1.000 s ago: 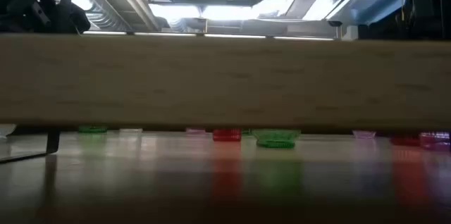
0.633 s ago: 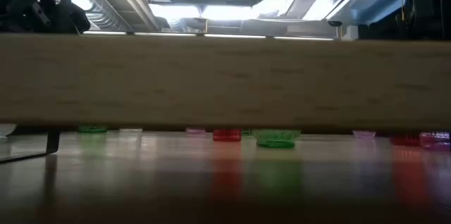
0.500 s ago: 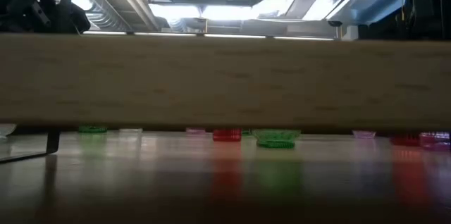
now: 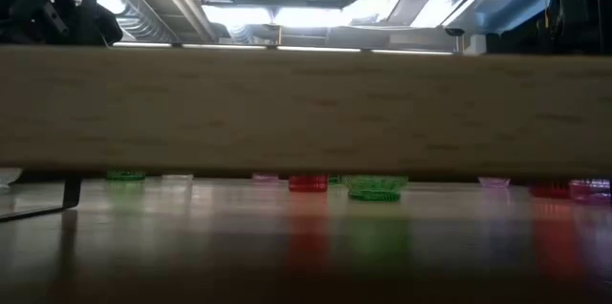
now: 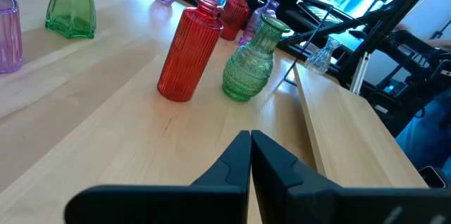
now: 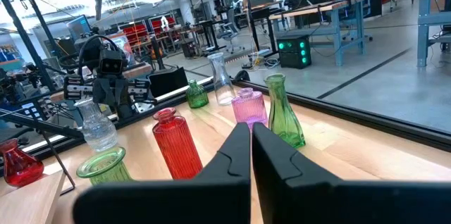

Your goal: Sort vases onto shelf

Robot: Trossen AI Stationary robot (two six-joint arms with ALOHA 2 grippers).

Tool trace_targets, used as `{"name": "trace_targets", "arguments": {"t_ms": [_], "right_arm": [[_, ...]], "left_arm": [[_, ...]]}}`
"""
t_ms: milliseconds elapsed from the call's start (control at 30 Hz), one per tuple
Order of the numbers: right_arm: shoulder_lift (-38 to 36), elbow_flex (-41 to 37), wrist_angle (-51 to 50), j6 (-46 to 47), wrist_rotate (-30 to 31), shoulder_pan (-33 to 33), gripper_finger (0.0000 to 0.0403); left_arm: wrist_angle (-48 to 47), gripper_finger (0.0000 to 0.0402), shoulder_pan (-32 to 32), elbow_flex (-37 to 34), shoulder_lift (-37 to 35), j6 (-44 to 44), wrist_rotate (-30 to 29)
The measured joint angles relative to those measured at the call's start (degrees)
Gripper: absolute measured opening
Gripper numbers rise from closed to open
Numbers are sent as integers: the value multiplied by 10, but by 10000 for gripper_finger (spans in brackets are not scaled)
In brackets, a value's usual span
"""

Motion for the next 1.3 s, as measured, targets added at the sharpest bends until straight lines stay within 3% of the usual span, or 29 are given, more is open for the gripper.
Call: {"name": "trace_targets", "arguments": {"t_ms": [1300], "right_arm": [[0,-1,7,24,6,0,2]], "left_arm": [[0,5,0,0,0,0,0]]}}
